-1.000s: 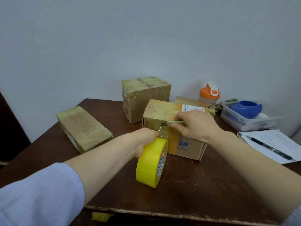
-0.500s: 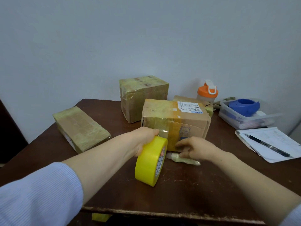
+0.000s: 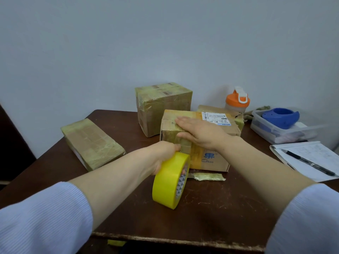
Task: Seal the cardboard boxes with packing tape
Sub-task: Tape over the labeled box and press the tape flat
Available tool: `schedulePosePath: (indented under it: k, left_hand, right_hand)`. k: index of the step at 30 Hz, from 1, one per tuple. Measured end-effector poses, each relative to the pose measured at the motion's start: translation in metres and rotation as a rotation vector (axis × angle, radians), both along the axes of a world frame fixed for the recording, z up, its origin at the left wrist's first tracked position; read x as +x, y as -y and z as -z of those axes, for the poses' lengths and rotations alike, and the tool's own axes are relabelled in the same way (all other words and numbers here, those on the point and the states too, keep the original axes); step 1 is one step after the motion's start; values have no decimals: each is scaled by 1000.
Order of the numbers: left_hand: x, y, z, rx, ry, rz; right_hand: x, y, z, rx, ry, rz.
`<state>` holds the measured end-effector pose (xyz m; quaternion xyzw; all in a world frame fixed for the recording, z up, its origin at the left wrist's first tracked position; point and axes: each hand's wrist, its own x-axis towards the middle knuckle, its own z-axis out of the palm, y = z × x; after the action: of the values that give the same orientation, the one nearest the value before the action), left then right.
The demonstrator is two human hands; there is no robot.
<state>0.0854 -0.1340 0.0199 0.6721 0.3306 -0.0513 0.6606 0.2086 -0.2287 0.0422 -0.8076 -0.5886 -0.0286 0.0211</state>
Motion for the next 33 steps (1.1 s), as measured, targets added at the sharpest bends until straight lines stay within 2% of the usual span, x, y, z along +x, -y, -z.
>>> schedulePosePath:
  k: [9, 13, 19, 23, 26, 30, 33]
  left_hand:
    - [-14, 3, -7, 10, -18, 45]
    - [-19, 6, -4, 57, 9, 20]
    - [-24, 3, -7, -6, 16, -6]
    - [-27, 4, -13, -42, 26, -12]
    - [-26, 4, -16, -22, 48, -15]
    - [-28, 6, -21, -36, 57, -20]
    - [-29, 6, -21, -28, 62, -26]
  right_hand:
    - [-2, -1, -4, 15, -19, -3]
    - [-5, 1, -4, 103, -45, 41]
    - [-15, -4, 5, 110, 152, 90]
    - [-9, 2, -6, -4, 5, 26]
    - [-7, 1, -14, -64, -19, 17]
    - [-4, 5, -17, -12, -171, 42]
    - [-8, 3, -17, -12, -135, 40]
